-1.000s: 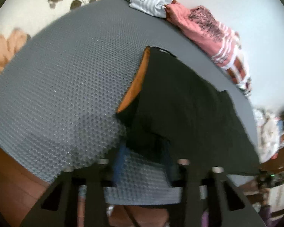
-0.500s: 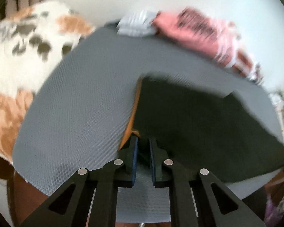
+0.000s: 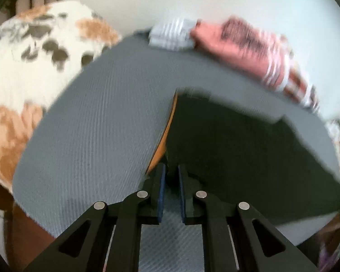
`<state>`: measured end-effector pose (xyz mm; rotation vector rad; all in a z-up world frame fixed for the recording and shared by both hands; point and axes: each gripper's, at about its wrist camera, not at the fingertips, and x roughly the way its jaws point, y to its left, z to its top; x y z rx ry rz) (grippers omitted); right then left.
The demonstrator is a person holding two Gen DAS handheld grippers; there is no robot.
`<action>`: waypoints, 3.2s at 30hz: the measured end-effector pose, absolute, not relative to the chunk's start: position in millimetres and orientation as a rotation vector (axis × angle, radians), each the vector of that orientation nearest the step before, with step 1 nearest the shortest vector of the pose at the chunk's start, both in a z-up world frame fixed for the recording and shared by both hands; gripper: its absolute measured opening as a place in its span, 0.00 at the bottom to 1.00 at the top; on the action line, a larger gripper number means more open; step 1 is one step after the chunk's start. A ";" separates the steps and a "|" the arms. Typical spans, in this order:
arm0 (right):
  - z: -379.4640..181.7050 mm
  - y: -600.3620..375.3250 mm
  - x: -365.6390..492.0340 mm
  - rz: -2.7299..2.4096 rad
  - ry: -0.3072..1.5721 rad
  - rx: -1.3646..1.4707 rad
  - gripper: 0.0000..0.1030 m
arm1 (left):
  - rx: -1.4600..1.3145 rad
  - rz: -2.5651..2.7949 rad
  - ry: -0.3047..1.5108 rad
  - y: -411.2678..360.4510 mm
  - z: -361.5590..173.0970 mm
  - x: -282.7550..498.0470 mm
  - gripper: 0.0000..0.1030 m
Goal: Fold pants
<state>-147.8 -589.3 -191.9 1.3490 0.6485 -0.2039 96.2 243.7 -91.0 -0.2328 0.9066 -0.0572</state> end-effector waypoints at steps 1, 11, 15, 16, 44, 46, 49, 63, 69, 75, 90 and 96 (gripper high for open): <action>-191.8 -589.2 -148.0 -0.206 0.647 1.348 0.09 | -0.232 -0.064 0.870 240.4 -79.3 100.1 0.11; -193.6 -591.6 -150.7 -0.207 0.634 1.355 0.09 | -0.122 -0.045 0.913 235.8 -122.2 120.2 0.11; -191.4 -590.9 -146.5 -0.216 0.652 1.348 0.09 | -0.139 -0.043 0.880 238.1 -121.7 107.7 0.10; -191.6 -591.3 -146.4 -0.216 0.652 1.351 0.09 | -0.151 -0.038 0.868 239.0 -119.2 103.4 0.10; -198.3 -589.3 -153.8 -0.199 0.611 1.408 0.09 | -0.287 -0.138 1.068 238.2 -128.1 93.5 0.27; -197.8 -589.1 -153.4 -0.201 0.613 1.402 0.09 | -0.219 -0.116 1.027 228.8 -113.3 94.7 0.25; -195.9 -587.8 -151.9 -0.207 0.619 1.383 0.09 | -0.161 -0.085 0.942 223.6 -87.6 107.8 0.22; -190.5 -584.8 -146.5 -0.218 0.638 1.343 0.09 | -0.165 -0.022 0.919 261.1 -143.5 118.5 0.09; -191.7 -585.3 -145.6 -0.220 0.628 1.354 0.09 | -0.079 0.007 0.907 249.0 -140.6 121.8 0.10; -193.7 -587.8 -148.4 -0.210 0.627 1.371 0.09 | -0.122 0.124 0.723 249.7 -95.7 94.7 0.30; -185.1 -588.6 -143.5 -0.256 0.649 1.343 0.10 | 0.023 -0.107 0.904 179.6 -139.0 113.0 0.62; -181.4 -586.7 -144.1 -0.277 0.663 1.321 0.10 | 0.062 -0.096 0.901 178.9 -140.6 112.7 0.62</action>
